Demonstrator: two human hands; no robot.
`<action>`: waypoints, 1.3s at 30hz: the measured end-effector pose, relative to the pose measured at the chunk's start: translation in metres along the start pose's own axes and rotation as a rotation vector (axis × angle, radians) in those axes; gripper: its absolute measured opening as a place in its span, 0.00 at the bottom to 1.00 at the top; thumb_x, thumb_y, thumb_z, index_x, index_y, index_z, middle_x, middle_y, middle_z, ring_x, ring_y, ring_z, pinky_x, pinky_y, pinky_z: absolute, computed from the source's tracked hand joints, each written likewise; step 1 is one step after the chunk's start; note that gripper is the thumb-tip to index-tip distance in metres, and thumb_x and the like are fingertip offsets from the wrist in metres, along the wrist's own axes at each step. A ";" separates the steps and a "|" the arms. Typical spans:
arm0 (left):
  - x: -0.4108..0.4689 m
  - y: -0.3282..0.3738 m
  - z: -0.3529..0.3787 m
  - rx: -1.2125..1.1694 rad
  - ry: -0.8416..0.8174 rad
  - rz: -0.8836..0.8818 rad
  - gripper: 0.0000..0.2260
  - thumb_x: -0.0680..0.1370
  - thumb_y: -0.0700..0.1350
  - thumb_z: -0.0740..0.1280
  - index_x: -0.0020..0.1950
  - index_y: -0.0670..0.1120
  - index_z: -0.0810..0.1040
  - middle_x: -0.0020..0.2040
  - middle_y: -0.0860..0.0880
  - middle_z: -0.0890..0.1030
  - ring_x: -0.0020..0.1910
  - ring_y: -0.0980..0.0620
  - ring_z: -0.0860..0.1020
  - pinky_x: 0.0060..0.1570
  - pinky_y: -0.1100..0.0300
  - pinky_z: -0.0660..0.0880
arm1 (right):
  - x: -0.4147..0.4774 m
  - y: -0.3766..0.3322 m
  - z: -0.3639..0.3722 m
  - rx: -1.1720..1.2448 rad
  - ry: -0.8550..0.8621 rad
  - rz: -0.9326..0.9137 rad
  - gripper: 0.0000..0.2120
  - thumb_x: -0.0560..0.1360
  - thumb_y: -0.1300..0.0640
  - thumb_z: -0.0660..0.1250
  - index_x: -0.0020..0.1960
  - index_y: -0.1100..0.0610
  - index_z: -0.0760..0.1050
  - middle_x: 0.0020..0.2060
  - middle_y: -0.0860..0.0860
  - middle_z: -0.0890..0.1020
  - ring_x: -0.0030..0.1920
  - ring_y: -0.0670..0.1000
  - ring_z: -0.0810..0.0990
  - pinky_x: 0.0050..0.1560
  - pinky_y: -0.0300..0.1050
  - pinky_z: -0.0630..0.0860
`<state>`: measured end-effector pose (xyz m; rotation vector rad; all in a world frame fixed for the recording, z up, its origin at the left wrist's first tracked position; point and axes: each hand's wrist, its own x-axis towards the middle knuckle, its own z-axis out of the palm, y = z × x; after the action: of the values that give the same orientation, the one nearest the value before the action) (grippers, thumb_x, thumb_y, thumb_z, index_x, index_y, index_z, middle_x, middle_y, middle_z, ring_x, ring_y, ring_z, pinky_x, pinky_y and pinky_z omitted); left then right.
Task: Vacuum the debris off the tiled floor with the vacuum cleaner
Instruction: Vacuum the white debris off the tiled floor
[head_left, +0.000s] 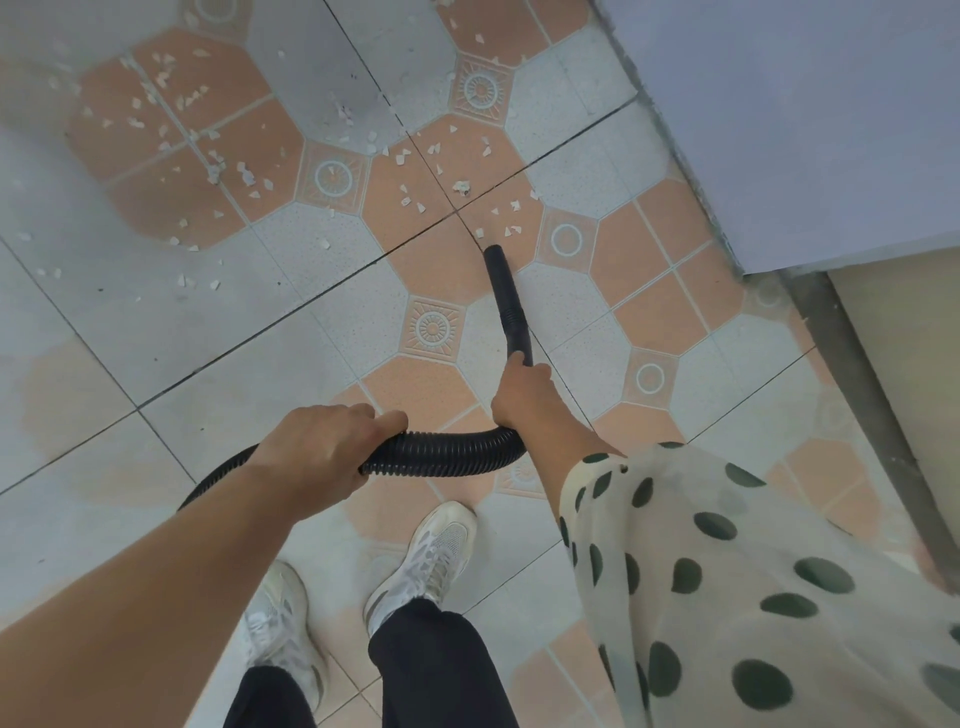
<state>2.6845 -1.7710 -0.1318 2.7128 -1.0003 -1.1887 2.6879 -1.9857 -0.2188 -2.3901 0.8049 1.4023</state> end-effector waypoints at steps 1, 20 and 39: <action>0.003 0.004 -0.001 -0.005 0.011 -0.002 0.14 0.77 0.46 0.61 0.62 0.55 0.65 0.47 0.53 0.74 0.39 0.51 0.70 0.36 0.58 0.67 | 0.002 0.006 -0.005 -0.003 0.010 -0.003 0.41 0.76 0.61 0.67 0.80 0.60 0.44 0.65 0.63 0.64 0.56 0.58 0.76 0.45 0.46 0.72; 0.053 0.002 -0.017 -0.056 0.141 -0.013 0.15 0.75 0.45 0.63 0.61 0.53 0.67 0.44 0.51 0.74 0.39 0.48 0.74 0.32 0.59 0.63 | 0.038 0.011 -0.057 -0.031 0.124 -0.025 0.34 0.76 0.59 0.66 0.77 0.63 0.53 0.64 0.60 0.65 0.49 0.54 0.71 0.43 0.45 0.71; 0.007 -0.073 0.036 0.076 0.029 0.044 0.17 0.77 0.46 0.62 0.64 0.55 0.63 0.45 0.53 0.71 0.40 0.50 0.73 0.32 0.59 0.63 | 0.007 -0.047 0.032 0.021 0.137 -0.022 0.41 0.76 0.61 0.67 0.80 0.60 0.46 0.66 0.61 0.63 0.57 0.60 0.75 0.46 0.47 0.72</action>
<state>2.7043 -1.7092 -0.1807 2.7412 -1.1174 -1.1232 2.6952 -1.9345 -0.2438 -2.4925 0.8191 1.2269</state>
